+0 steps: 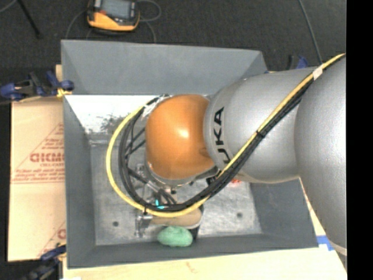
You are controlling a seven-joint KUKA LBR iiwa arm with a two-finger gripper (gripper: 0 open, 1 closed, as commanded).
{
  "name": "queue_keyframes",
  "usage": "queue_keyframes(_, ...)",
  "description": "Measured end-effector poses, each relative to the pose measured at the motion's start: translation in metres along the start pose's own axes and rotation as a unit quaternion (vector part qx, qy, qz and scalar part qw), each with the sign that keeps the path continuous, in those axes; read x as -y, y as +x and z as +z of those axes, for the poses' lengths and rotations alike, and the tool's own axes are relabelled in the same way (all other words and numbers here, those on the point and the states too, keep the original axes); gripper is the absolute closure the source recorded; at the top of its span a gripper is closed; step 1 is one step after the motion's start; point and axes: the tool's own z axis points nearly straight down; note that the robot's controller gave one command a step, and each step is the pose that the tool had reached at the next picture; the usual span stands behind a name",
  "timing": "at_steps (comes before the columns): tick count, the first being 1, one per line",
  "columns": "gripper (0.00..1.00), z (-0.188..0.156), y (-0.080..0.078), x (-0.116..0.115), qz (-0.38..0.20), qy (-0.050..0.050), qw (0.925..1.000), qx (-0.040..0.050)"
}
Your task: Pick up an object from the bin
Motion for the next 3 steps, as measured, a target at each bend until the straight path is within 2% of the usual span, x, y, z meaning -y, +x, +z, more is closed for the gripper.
queue_keyframes(1,0.00,-0.004,-0.002,0.001,0.002,-0.001,1.0000,0.0037)
queue_keyframes(2,1.00,0.103,-0.046,0.090,0.008,-0.004,1.0000,-0.0026)
queue_keyframes(3,1.00,0.103,-0.046,0.090,0.008,-0.005,1.0000,-0.0027)
